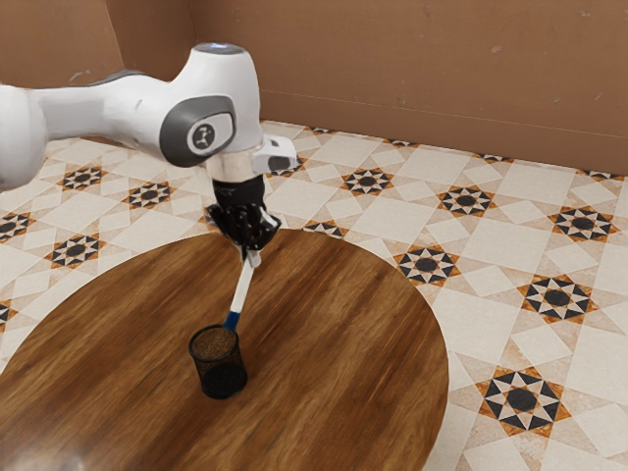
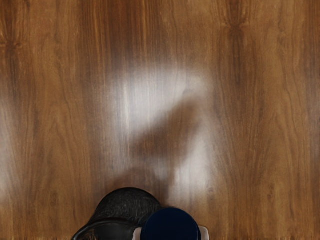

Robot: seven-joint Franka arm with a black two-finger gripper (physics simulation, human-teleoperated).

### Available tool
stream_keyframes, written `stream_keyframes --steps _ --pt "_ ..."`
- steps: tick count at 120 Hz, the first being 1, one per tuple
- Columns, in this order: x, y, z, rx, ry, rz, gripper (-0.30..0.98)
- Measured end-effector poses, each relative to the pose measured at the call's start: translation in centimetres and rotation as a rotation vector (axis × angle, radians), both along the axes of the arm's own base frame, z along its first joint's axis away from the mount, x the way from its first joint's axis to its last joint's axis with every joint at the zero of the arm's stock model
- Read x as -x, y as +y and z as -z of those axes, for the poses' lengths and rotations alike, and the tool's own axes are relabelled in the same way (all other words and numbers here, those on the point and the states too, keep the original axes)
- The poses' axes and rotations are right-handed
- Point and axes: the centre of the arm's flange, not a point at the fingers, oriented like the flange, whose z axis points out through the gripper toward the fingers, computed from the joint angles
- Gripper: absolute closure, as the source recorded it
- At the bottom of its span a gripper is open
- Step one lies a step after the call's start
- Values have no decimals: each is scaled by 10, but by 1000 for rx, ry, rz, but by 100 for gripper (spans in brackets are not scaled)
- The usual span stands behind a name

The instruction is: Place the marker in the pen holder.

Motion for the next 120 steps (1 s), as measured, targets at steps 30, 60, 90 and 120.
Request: stream_keyframes --steps 30,60,90,120 --pt "-13 55 39 -45 100 -135 79" --pt "-6 78 85 -56 190 -200 77" --pt "7 63 106 -37 246 -198 45" --pt "16 35 44 15 175 -178 14"
